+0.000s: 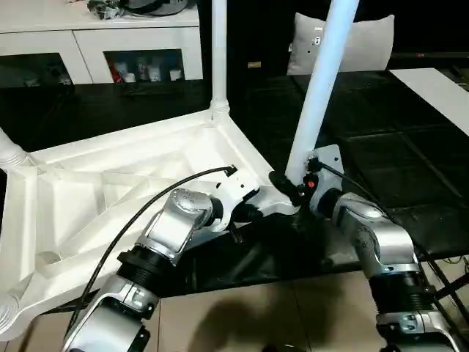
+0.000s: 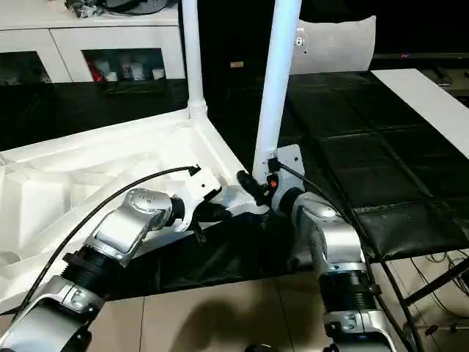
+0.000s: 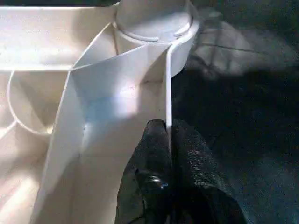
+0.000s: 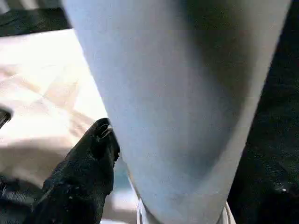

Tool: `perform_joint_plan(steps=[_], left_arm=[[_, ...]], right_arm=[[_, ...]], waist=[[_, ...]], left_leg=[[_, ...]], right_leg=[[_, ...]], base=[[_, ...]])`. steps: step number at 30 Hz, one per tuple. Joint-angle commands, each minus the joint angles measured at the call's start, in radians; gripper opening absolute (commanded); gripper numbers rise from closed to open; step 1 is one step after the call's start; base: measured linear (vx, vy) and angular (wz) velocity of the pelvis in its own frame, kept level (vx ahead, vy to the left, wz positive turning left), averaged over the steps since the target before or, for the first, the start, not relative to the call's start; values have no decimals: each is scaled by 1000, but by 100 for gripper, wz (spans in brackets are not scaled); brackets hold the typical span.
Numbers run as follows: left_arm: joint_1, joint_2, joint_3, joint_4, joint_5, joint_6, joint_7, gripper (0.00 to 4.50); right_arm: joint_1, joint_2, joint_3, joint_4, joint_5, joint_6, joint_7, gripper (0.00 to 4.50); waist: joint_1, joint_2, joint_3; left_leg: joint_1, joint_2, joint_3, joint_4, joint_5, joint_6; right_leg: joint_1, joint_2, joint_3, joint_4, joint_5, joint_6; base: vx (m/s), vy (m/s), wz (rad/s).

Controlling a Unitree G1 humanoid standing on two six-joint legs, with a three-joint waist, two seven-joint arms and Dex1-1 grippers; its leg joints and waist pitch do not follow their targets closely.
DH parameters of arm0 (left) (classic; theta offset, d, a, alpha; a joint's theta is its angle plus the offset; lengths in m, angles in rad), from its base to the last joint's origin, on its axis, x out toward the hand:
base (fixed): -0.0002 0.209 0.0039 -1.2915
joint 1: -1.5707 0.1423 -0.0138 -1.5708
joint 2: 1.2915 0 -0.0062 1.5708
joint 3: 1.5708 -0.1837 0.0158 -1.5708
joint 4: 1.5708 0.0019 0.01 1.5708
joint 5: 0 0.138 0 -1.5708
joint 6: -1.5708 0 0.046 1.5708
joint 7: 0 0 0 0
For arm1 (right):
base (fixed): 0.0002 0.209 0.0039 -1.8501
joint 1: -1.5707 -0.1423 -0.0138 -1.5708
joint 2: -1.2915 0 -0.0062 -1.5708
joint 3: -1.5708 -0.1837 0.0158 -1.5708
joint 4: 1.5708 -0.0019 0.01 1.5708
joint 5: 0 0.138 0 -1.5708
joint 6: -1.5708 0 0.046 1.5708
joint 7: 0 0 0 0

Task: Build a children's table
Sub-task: Rotate leg to tighten

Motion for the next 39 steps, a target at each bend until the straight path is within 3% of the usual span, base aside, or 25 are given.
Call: perform_joint_plan(steps=[1,5,9,13,17,19,20,23,34,38,39], left_arm=[[-15,-1,-9,-29,-14,-49,-26,0],[-15,65,-46,8,-9,-178,-141,0],[-29,132,-79,53,-6,-297,-248,0],[-33,166,-92,59,-30,-373,-352,0],[-37,213,-125,57,-43,-416,-476,0],[-38,239,-140,54,-50,-446,-541,0],[-38,239,-140,54,-50,-446,-541,0],[-40,256,-151,53,-53,-470,-588,0],[-57,248,-152,95,-45,-501,-590,0],[-52,240,-141,93,-57,-483,-586,0],[-43,233,-133,76,-69,-446,-575,0]], right_arm=[[12,-1,47,-34,24,-12,69,364],[43,-114,73,-59,33,-58,253,410],[63,-234,103,-77,54,-95,444,410],[69,-302,124,-81,74,-110,577,410],[67,-349,156,-77,85,-122,685,383],[65,-360,169,-77,100,-117,724,366],[65,-360,169,-77,100,-117,724,349],[68,-368,178,-88,119,-101,763,326],[98,-383,200,-132,161,-59,828,232],[102,-381,197,-145,176,-44,830,208],[106,-364,184,-165,199,-10,807,206]], waist=[[9,-4,-67],[20,-5,-65],[30,-5,-63],[47,-6,-66],[59,-7,-67],[61,-6,-66],[62,-11,-65],[69,-7,-63],[76,-11,-66],[78,-11,-65],[78,-11,-64]], left_leg=[[-20,11,8,-60,-45,107],[-19,8,8,-60,-68,107],[-15,13,8,-62,-87,110],[-12,18,8,-63,-76,102],[-14,21,8,-61,-59,109],[-14,22,9,-62,-63,103],[-13,21,11,-63,-68,103],[-9,23,10,-65,-88,88],[-12,21,10,-63,-68,80],[-12,20,11,-64,-76,73],[-12,20,11,-65,-73,72]], right_leg=[[84,-55,58,-67,-280,-114],[85,-55,57,-75,-332,-85],[82,-56,58,-76,-352,-76],[80,-59,61,-69,-325,-90],[82,-61,63,-61,-287,-118],[80,-60,64,-61,-299,-117],[79,-59,63,-64,-310,-114],[77,-60,62,-68,-355,-100],[78,-59,63,-67,-351,-84],[78,-58,62,-70,-374,-72],[78,-58,62,-71,-372,-71]], base=[[0,0,0],[0,0,0],[0,0,0],[0,0,0],[0,0,0],[0,0,0],[0,0,0],[0,0,0],[0,0,0],[0,0,0],[0,0,0]])
